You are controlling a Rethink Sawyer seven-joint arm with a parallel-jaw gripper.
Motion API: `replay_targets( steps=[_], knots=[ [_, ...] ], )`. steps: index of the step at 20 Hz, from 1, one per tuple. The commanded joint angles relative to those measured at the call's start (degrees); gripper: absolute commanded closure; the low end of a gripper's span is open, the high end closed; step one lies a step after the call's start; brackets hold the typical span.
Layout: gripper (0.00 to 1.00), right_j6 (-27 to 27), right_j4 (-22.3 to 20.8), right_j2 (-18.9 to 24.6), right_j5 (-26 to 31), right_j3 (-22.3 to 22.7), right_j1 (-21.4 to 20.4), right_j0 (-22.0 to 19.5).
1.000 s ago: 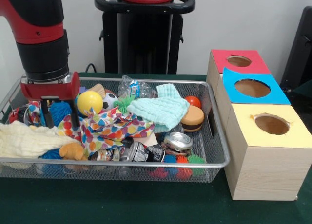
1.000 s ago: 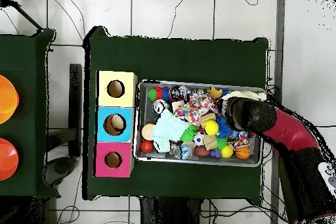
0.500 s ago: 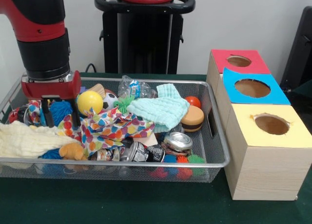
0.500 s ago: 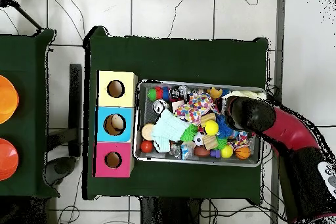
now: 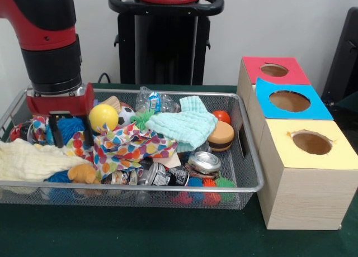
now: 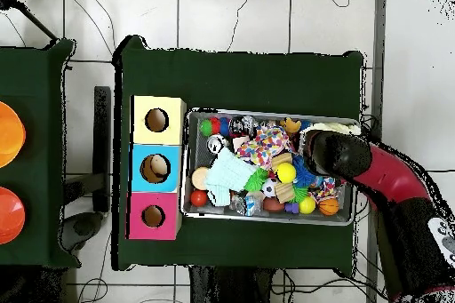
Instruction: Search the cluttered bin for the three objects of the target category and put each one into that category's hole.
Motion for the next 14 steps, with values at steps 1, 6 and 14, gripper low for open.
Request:
replay_targets(
  steps=[1, 6, 14],
  knots=[
    [0.00, -1.6, -3.9, 3.9, -1.6, -1.9, 5.3, 0.1],
    [0.00, -3.1, -4.6, 5.1, -4.2, -4.3, 9.7, -1.0],
    [0.00, -2.8, -4.4, 5.6, -5.1, -4.3, 10.5, -1.8]
  ],
)
